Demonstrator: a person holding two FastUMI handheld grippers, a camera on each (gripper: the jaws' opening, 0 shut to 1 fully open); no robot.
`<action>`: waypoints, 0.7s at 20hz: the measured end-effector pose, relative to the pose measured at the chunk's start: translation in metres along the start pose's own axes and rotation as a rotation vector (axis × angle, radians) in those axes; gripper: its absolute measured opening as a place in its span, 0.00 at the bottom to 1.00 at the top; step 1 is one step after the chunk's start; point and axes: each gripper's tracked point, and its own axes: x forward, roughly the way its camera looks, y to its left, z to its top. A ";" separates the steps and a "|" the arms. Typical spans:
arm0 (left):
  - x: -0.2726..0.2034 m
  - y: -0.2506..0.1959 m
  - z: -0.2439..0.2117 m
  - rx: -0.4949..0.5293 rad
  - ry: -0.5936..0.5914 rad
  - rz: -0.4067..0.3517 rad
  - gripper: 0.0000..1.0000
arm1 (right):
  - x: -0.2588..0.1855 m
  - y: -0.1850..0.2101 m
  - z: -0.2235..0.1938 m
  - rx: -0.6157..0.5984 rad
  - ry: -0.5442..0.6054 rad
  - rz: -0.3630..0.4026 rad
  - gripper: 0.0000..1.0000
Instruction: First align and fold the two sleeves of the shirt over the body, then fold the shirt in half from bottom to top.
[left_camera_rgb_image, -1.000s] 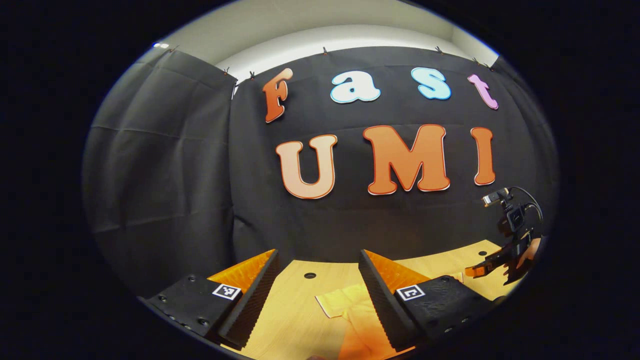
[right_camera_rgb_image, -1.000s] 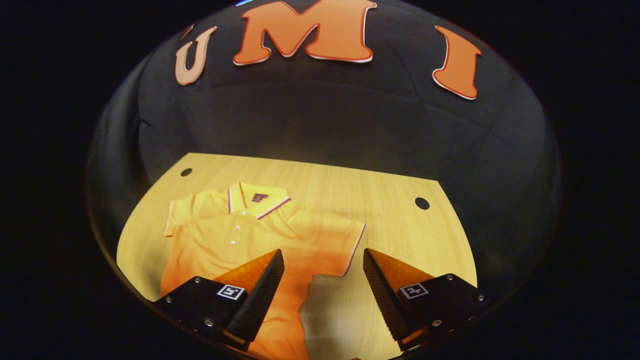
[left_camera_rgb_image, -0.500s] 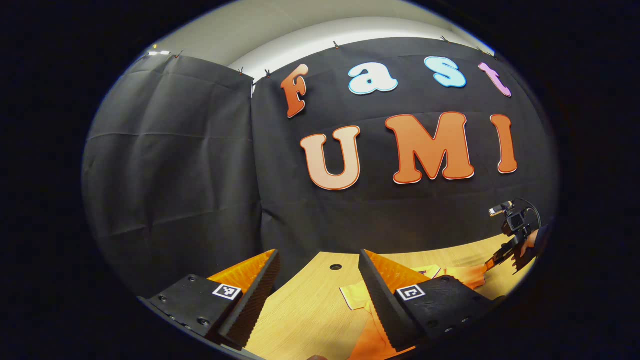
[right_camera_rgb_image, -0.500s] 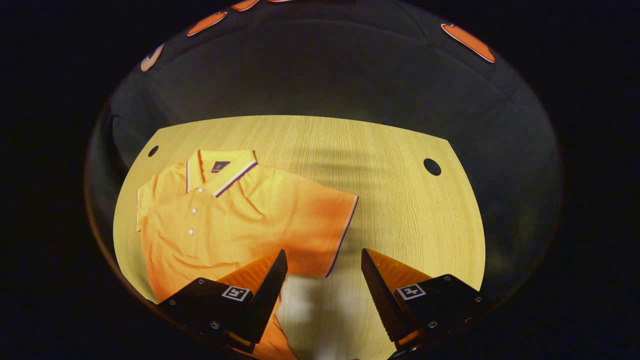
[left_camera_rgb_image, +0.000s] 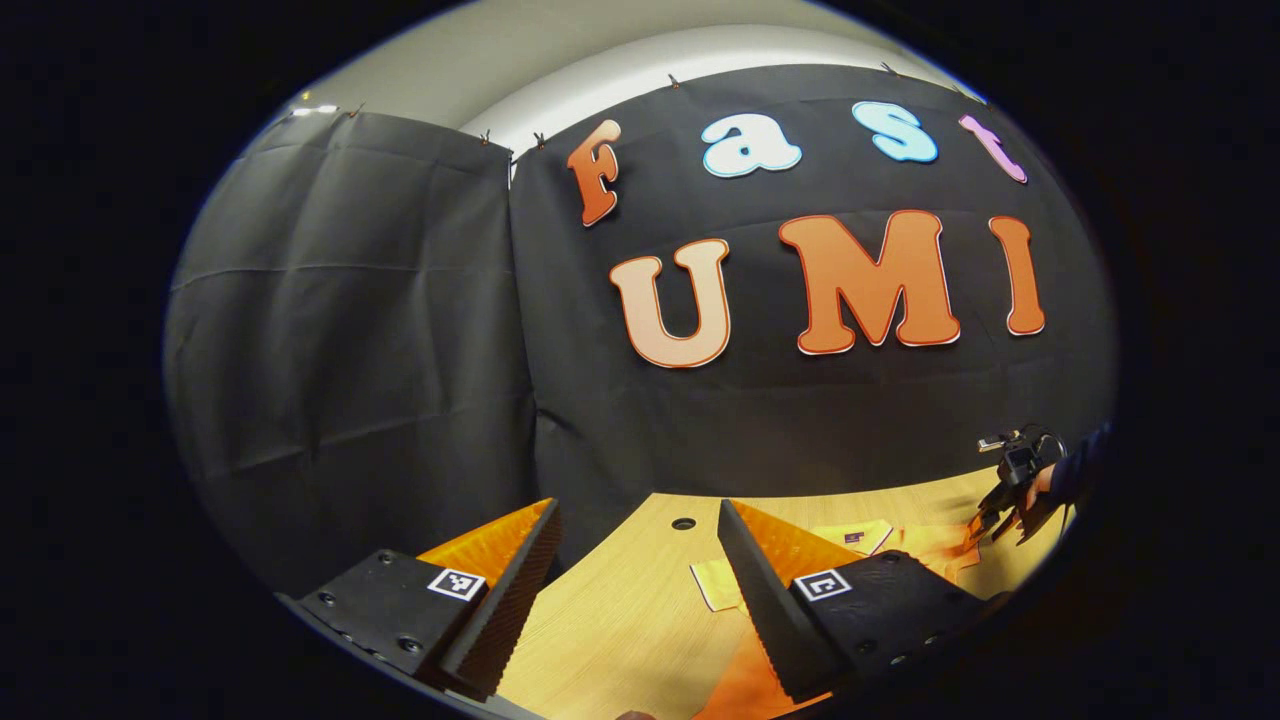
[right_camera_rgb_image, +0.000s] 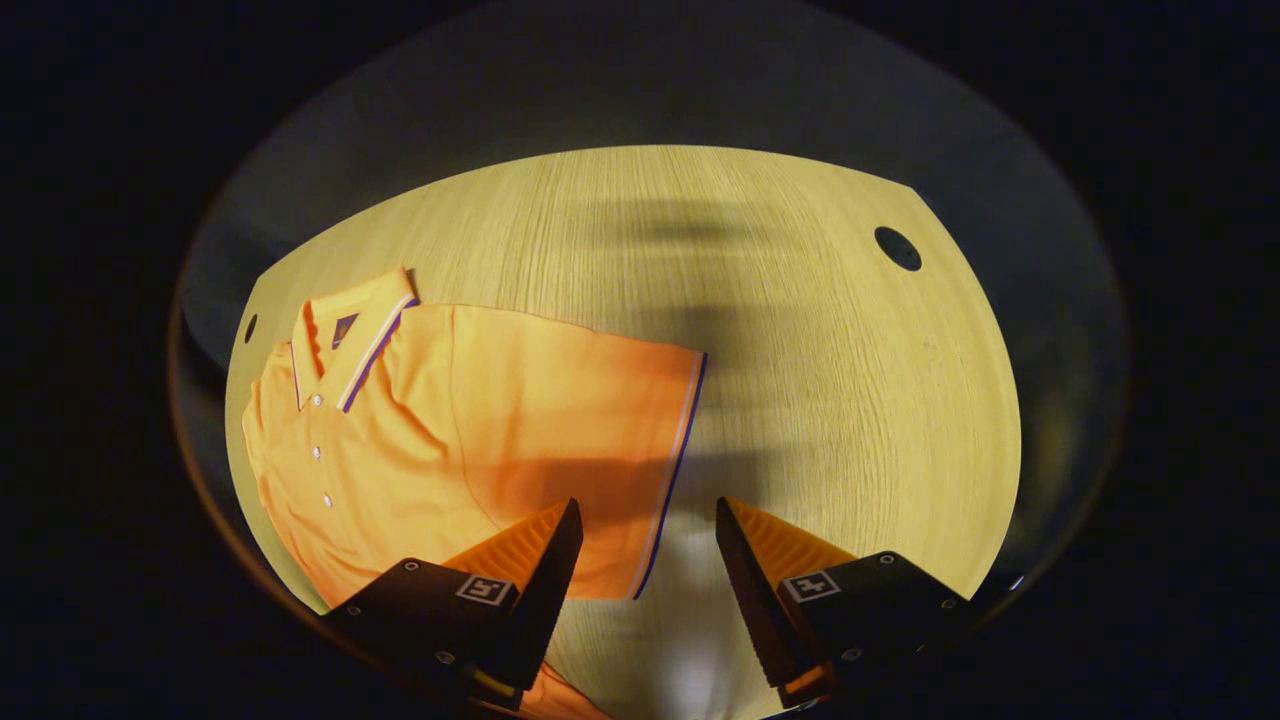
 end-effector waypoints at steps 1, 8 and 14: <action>0.000 0.003 -0.005 -0.005 0.011 0.007 0.96 | 0.000 0.002 -0.001 0.007 0.022 0.012 0.83; -0.001 0.006 -0.018 -0.023 0.048 0.030 0.99 | 0.002 0.005 0.010 -0.015 -0.018 0.036 0.30; -0.010 0.003 -0.017 -0.006 0.051 0.028 1.00 | -0.009 0.028 0.027 0.102 -0.079 0.205 0.01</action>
